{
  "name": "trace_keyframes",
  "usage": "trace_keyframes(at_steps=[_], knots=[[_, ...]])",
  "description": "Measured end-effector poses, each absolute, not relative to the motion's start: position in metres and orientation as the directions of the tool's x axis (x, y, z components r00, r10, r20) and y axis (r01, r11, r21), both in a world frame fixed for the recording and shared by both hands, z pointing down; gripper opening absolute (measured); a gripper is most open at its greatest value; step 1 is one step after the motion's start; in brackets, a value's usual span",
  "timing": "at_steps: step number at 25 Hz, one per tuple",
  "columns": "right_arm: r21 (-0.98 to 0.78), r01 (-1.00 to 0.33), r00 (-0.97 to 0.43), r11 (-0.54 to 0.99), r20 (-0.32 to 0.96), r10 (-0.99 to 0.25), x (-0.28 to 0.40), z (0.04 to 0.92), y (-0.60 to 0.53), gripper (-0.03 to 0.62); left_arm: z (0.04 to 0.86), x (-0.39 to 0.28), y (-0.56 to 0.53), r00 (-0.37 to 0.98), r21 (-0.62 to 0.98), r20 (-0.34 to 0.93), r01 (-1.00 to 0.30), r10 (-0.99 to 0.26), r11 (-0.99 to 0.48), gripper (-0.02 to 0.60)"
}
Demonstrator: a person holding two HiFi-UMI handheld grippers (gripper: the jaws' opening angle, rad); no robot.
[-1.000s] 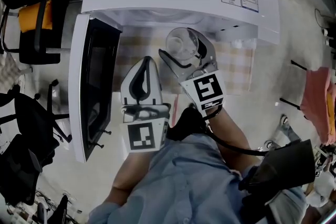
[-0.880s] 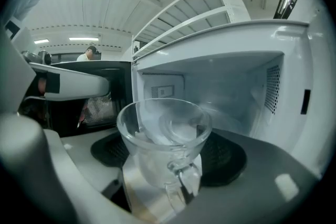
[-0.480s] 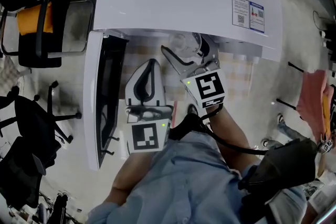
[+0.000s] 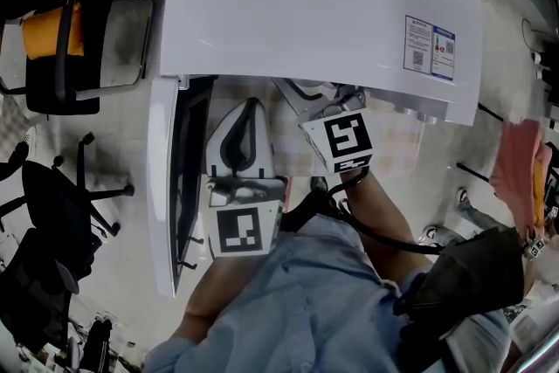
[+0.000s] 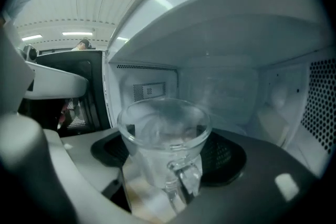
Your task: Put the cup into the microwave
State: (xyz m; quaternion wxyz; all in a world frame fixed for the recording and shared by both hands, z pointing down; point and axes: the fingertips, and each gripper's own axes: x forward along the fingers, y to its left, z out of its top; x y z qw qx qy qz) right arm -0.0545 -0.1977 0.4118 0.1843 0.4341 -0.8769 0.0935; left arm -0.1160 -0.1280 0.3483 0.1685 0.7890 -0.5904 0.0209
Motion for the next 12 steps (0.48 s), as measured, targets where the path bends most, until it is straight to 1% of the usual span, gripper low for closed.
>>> trace_keyframes(at_steps=[12], knots=[[0.011, -0.777, -0.583, 0.630, 0.365, -0.726, -0.0651, 0.4110, -0.2078, 0.380, 0.3480, -0.1219, -0.1353, 0.292, 0.229, 0.234, -0.944, -0.928, -0.239, 0.006]])
